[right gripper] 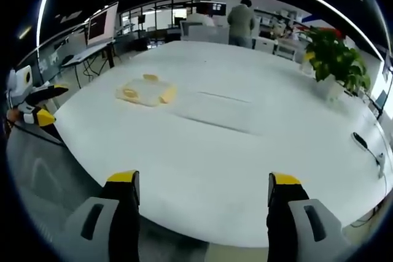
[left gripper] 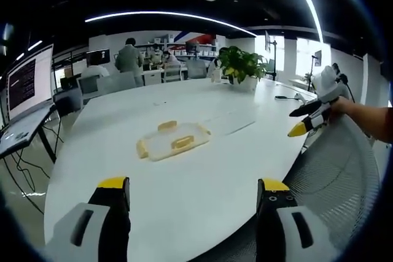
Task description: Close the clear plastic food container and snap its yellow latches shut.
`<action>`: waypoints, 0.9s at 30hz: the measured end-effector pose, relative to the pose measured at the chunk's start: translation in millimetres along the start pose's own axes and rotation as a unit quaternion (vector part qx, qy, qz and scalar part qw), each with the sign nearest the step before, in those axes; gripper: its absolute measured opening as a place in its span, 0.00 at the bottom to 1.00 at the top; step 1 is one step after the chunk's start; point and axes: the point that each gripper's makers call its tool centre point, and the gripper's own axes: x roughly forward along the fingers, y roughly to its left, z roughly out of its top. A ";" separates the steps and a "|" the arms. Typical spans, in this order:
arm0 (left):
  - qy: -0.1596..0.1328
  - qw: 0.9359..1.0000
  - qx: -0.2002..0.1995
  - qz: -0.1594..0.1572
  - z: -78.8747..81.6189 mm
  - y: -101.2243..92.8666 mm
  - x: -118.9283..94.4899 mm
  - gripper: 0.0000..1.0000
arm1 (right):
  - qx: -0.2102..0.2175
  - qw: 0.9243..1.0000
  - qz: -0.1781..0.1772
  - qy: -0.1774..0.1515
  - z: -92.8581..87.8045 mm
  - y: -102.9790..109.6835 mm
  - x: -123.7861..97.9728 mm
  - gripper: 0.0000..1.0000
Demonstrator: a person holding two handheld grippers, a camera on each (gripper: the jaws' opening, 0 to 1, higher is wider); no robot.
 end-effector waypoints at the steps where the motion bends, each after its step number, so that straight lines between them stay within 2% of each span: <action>1: 0.000 1.000 0.000 0.000 0.0 0.1 -0.1 0.82 | -0.002 1.000 -0.001 0.001 -0.4 0.0 0.0 0.83; 16: -0.004 1.000 -0.004 0.003 1.3 1.8 0.0 0.82 | 0.002 1.000 0.012 -0.006 2.4 4.0 0.3 0.84; 23: 0.014 1.000 -0.006 0.004 -4.6 1.9 0.8 0.85 | -0.012 0.999 0.030 -0.005 2.5 11.1 1.1 0.83; 24: 0.011 1.000 -0.009 -0.001 -3.4 -0.1 0.7 0.86 | -0.013 0.999 0.034 -0.004 2.1 12.3 1.4 0.84; 26: -0.017 0.999 -0.039 -0.028 6.5 -8.0 1.9 0.90 | -0.017 0.999 0.041 -0.004 3.1 14.6 2.6 0.86; 27: -0.018 0.998 -0.048 -0.024 7.5 -6.1 1.5 0.90 | -0.017 0.999 0.042 -0.008 5.0 14.3 2.0 0.86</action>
